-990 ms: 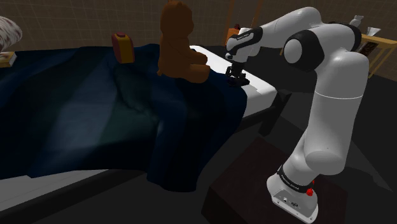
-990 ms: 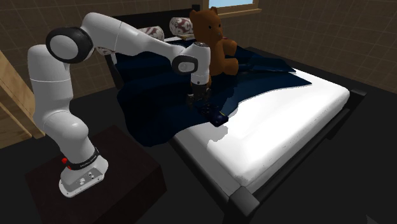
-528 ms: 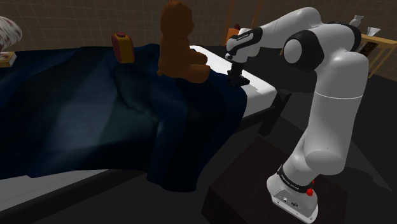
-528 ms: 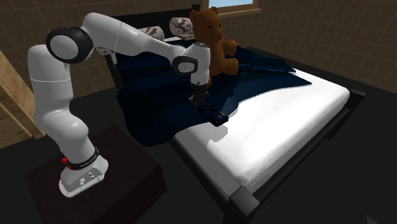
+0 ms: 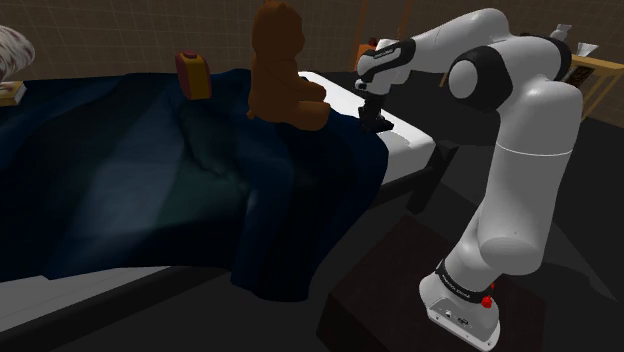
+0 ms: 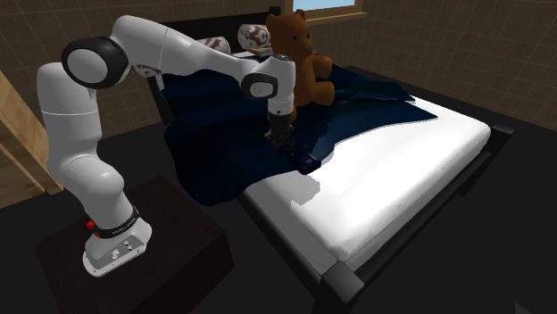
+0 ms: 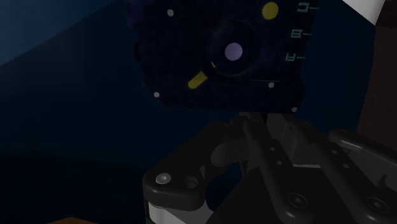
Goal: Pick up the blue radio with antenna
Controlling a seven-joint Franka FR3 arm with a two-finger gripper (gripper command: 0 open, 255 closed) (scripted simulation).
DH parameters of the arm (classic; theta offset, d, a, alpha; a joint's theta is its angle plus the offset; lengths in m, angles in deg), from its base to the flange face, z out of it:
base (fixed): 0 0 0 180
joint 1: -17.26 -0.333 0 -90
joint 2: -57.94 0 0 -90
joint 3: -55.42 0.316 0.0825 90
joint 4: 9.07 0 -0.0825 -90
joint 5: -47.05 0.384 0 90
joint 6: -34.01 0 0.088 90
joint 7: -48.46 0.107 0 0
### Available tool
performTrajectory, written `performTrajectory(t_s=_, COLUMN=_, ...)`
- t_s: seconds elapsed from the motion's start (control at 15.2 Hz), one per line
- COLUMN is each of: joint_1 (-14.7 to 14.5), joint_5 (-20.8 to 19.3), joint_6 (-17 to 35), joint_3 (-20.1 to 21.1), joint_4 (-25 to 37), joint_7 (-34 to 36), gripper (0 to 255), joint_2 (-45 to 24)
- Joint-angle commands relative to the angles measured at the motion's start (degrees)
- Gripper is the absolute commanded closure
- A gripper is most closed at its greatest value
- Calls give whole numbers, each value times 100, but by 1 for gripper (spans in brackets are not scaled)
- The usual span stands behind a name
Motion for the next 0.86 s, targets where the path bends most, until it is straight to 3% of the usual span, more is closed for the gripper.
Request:
performTrajectory(t_s=0.0, joint_1=-20, joint_5=-59, joint_6=-126, joint_3=-24, joint_4=74, joint_7=37, gripper=255, joint_2=72)
performTrajectory(t_s=0.79, joint_1=-46, joint_5=-241, joint_6=-830, joint_3=-95, joint_4=626, joint_7=163, gripper=255, joint_2=283)
